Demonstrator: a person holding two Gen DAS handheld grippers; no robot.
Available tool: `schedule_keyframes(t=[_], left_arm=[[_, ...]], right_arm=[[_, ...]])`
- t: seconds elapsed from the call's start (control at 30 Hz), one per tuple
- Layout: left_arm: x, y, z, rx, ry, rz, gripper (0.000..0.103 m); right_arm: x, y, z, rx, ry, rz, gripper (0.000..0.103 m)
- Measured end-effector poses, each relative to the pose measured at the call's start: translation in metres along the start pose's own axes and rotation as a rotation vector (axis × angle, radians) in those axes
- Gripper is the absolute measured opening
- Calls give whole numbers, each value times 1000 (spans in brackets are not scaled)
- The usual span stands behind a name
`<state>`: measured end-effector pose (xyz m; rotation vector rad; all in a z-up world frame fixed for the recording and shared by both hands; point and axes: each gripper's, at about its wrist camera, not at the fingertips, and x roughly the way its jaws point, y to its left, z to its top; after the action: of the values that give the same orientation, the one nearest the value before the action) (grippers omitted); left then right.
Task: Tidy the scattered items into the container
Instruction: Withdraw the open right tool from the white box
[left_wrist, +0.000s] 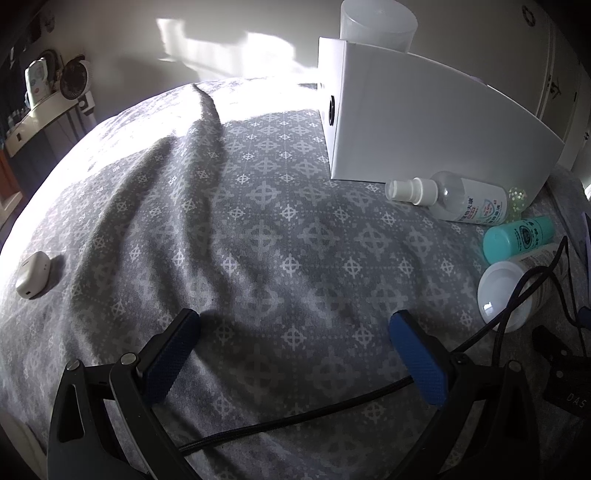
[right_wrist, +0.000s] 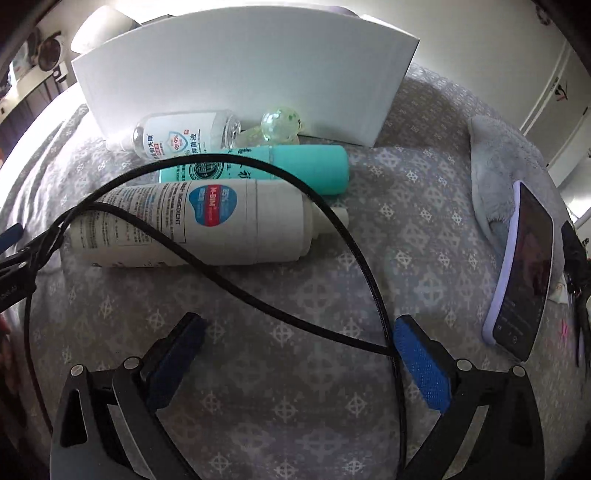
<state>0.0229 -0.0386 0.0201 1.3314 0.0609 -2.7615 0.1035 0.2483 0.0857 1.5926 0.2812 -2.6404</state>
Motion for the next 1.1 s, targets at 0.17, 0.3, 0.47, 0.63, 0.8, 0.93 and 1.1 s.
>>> schedule_keyframes(t=[0.17, 0.3, 0.47, 0.63, 0.8, 0.93, 1.1], left_arm=[[-1, -1, -1, 2, -4, 3, 103], [-1, -2, -2, 10, -10, 15, 103], [-1, -1, -2, 15, -15, 23, 103], [-1, -3, -3, 18, -17, 28, 103], [0, -2, -2, 19, -17, 31, 103], [0, -2, -3, 19, -17, 31, 103], [0, -2, -3, 19, -17, 31, 103]], right_arm=[[-12, 23, -22, 72, -154, -170, 103], [-9, 15, -22, 105, -141, -128, 103], [-9, 16, -23, 104, -138, -126, 103], [-9, 16, -25, 107, -140, -121, 103], [-7, 16, -24, 105, -140, -121, 103], [-8, 16, -24, 105, -140, -121, 103], [-9, 16, -25, 106, -141, -120, 103]])
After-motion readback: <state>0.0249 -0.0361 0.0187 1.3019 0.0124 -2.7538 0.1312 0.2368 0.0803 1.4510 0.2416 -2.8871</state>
